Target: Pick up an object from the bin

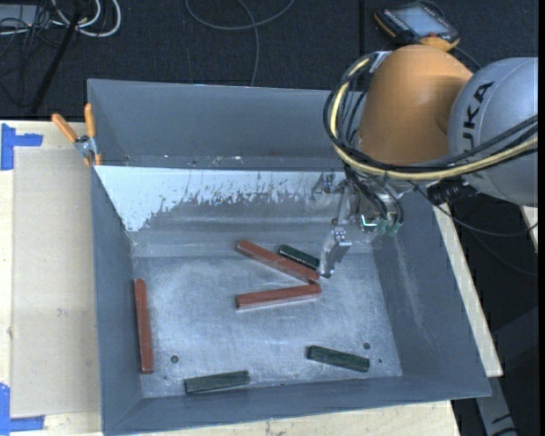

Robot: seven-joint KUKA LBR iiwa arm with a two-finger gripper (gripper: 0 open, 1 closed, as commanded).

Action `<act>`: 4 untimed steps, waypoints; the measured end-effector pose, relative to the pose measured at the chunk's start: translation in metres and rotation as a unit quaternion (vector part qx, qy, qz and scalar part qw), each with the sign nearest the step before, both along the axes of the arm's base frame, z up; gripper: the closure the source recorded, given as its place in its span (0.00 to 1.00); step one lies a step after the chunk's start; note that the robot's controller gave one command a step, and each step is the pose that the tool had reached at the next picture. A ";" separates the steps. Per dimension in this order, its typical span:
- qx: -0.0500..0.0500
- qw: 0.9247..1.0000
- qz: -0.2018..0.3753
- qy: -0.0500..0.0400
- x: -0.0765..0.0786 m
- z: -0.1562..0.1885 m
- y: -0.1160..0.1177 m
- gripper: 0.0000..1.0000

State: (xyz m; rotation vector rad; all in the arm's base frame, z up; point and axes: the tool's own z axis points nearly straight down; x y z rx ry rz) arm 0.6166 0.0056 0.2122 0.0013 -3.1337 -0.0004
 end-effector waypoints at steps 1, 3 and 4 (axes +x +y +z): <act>0.000 1.000 0.000 -0.004 0.001 0.005 0.000 0.00; 0.000 0.992 0.128 -0.006 -0.016 -0.092 -0.001 0.00; -0.002 0.974 0.224 -0.019 -0.006 -0.128 0.011 1.00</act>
Offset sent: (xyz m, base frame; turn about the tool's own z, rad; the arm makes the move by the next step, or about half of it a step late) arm -0.0514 -0.0033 -0.1398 -0.2949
